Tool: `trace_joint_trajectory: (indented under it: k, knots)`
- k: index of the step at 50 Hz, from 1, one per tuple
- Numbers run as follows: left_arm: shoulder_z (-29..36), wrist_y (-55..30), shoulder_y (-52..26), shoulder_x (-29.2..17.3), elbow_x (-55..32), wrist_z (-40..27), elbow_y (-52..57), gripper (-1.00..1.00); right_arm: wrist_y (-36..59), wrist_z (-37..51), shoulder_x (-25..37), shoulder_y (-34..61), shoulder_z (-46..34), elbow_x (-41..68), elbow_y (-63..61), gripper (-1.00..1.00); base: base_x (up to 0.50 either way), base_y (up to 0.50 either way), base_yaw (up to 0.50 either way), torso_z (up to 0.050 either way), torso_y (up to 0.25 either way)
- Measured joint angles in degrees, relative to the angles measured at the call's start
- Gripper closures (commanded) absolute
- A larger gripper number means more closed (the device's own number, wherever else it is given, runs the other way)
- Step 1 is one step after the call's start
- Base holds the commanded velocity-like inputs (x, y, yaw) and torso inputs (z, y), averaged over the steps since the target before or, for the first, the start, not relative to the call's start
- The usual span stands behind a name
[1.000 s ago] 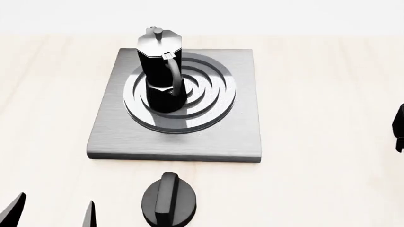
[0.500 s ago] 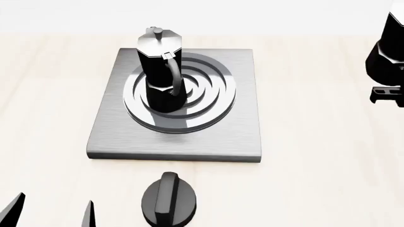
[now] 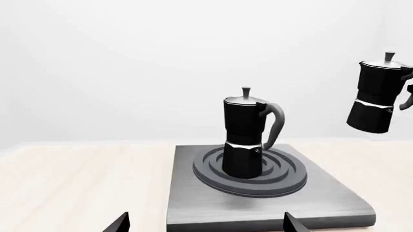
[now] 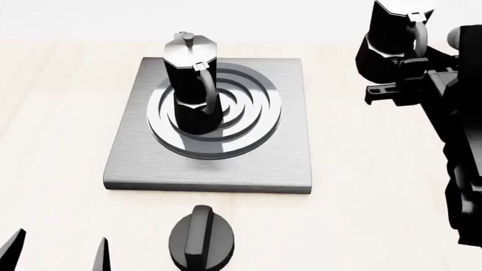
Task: Put both moka pots on the stove.
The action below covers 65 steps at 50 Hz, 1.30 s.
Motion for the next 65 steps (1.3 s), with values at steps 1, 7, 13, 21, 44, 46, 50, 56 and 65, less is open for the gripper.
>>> trace_joint_trajectory:
  k: [1, 7, 13, 21, 44, 46, 50, 56, 65]
  knots:
    - [0.0, 0.0, 0.0, 0.0, 0.0, 0.0, 0.0, -1.00, 0.2, -0.3, -0.5, 0.1, 0.1, -0.2, 0.3, 1.00, 0.00, 0.00, 0.00, 0.000, 0.000]
    - [-0.2, 0.1, 0.0, -0.1, -0.2, -0.1, 0.0, -1.00, 1.4, -3.5, -3.1, 0.8, 1.2, -1.5, 1.4, 1.00, 0.00, 0.00, 0.00, 0.000, 0.002]
    - [-0.3, 0.3, -0.1, -0.2, -0.4, -0.1, -0.1, -1.00, 2.8, -6.0, -4.9, 1.5, 3.2, -3.4, 2.0, 1.00, 0.00, 0.00, 0.00, 0.000, 0.000]
    - [-0.4, 0.5, -0.1, -0.2, -0.7, -0.1, -0.3, -1.00, 4.7, -8.0, -6.9, 2.1, 7.6, -7.7, 2.5, 1.00, 0.00, 0.00, 0.00, 0.000, 0.001]
    - [-0.5, 0.7, -0.2, -0.5, -1.0, -0.3, -0.4, -1.00, 9.7, -12.0, -13.5, 0.1, 43.4, -41.7, 2.7, 1.00, 0.00, 0.00, 0.00, 0.000, 0.001]
    - [-0.4, 0.8, -0.3, -0.5, -1.1, -0.3, -0.4, -1.00, 10.0, -12.5, -14.1, -0.2, 47.5, -45.6, 2.7, 1.00, 0.00, 0.00, 0.00, 0.000, 0.000]
    - [-0.4, 0.8, -0.3, -0.5, -1.1, -0.3, -0.5, -1.00, 10.5, -13.3, -15.3, -0.7, 55.3, -53.0, 2.7, 1.00, 0.00, 0.00, 0.00, 0.004, 0.000]
    - [-0.4, 0.9, -0.3, -0.5, -1.1, -0.3, -0.6, -1.00, 11.1, -14.4, -16.7, -1.4, 65.4, -62.7, 2.7, 1.00, 0.00, 0.00, 0.00, 0.000, 0.002]
    - [-0.3, 1.0, -0.3, -0.6, -1.1, -0.4, -0.7, -1.00, 11.3, -15.6, -18.4, -2.3, 76.4, -73.3, 2.7, 1.00, 0.00, 0.00, 0.00, 0.000, 0.001]
